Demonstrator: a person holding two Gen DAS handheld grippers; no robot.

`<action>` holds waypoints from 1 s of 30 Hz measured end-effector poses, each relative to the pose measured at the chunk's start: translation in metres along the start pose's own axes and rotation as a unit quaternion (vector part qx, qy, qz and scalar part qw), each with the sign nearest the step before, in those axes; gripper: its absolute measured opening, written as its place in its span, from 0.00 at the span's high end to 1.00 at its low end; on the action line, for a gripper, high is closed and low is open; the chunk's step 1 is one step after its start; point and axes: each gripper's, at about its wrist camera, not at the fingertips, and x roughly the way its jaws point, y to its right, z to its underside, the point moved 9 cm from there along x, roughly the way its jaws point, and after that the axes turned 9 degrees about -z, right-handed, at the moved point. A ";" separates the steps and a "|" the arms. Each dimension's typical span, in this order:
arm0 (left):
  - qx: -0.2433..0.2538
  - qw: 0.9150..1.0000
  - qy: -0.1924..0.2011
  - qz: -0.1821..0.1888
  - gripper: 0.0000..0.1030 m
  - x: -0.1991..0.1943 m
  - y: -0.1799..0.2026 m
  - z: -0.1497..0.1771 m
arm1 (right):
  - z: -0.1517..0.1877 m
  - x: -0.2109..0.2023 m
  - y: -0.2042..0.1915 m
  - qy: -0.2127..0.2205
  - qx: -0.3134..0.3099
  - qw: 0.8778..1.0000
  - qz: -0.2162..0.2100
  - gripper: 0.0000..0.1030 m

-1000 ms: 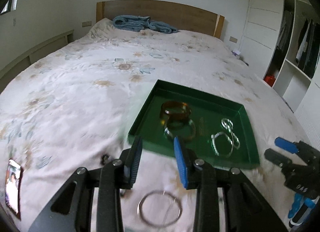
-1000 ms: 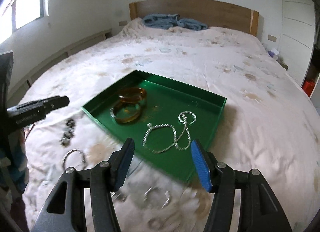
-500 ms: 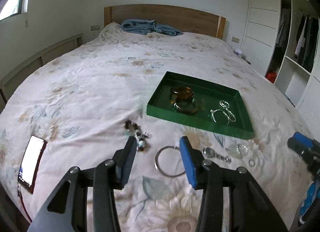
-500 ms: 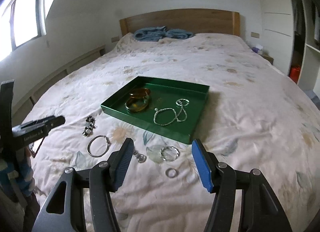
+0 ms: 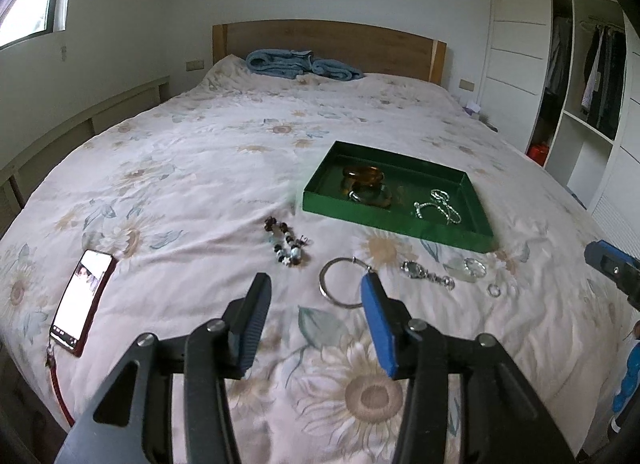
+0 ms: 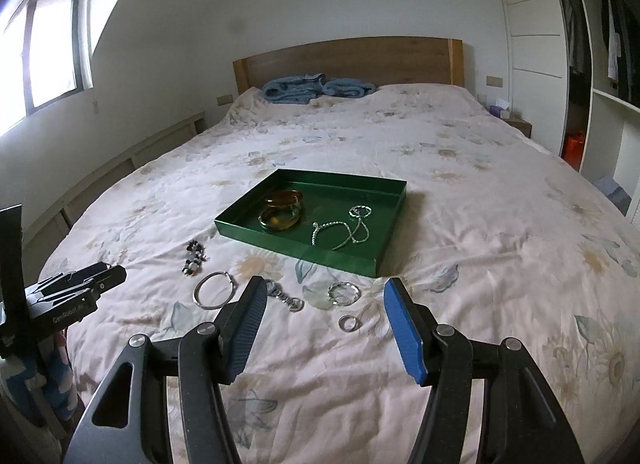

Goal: Organize jewelry
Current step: 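Withdraw both open tools from the tray back over the remaining jewelry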

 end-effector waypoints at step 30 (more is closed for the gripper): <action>0.011 1.000 0.029 -0.003 0.55 -0.052 0.017 0.020 | 0.040 -0.037 0.006 0.009 0.002 1.000 0.008 0.42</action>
